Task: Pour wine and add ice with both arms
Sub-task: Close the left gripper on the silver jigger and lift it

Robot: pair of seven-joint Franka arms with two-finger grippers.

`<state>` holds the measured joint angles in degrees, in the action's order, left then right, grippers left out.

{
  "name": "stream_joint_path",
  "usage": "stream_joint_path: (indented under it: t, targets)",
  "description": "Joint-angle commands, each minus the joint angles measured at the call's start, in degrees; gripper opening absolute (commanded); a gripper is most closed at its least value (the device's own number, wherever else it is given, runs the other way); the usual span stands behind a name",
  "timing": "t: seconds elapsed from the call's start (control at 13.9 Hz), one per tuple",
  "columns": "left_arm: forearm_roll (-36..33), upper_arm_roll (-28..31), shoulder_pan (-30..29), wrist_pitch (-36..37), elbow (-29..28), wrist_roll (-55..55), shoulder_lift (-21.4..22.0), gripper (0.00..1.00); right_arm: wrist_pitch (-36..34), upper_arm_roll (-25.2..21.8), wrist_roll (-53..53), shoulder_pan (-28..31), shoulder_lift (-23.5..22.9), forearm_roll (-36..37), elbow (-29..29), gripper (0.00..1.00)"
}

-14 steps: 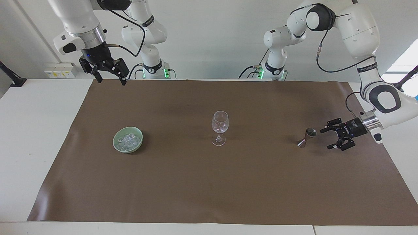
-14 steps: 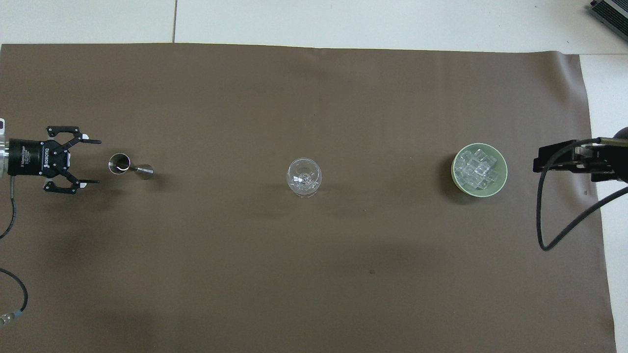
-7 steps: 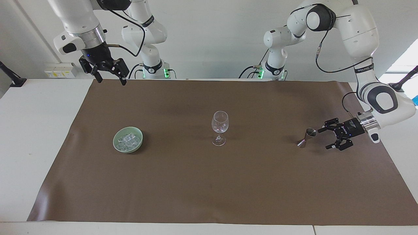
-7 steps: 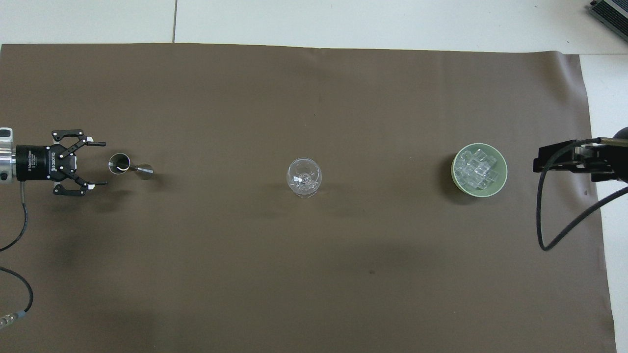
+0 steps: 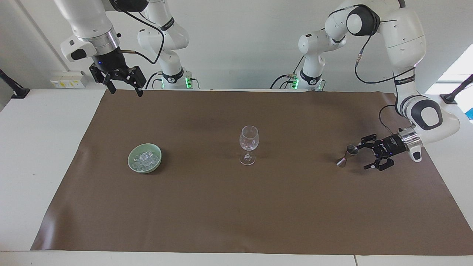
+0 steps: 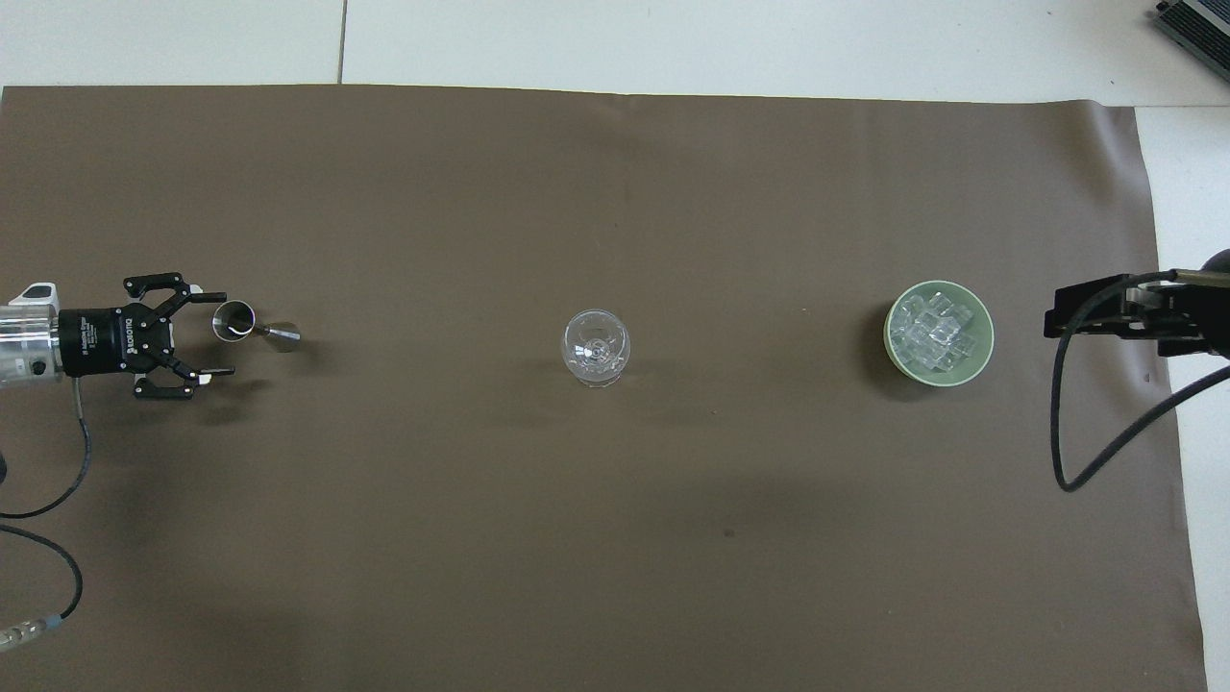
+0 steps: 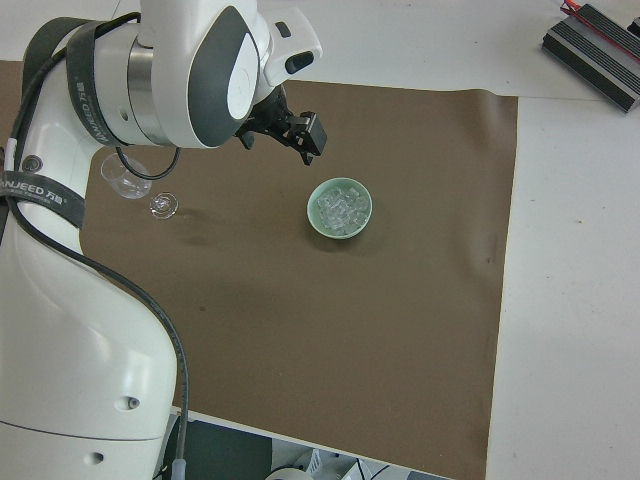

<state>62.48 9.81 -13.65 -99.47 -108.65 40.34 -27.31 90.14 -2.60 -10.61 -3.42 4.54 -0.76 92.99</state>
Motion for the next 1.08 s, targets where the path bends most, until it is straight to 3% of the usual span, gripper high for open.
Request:
stream_joint_path:
  t: [0.0, 1.01]
  targets:
    - [4.0, -0.4, -1.3, 1.1, -3.2, -0.3, 0.6, 1.0, -0.1, 0.2, 1.1, 0.3, 1.3, 0.0, 1.3, 1.0]
    - [14.4, -0.4, -1.6, 6.6, -8.3, -9.7, -0.1, 1.0, -0.1, 0.2, 1.0, 0.3, 1.3, 0.0, 1.3, 1.0]
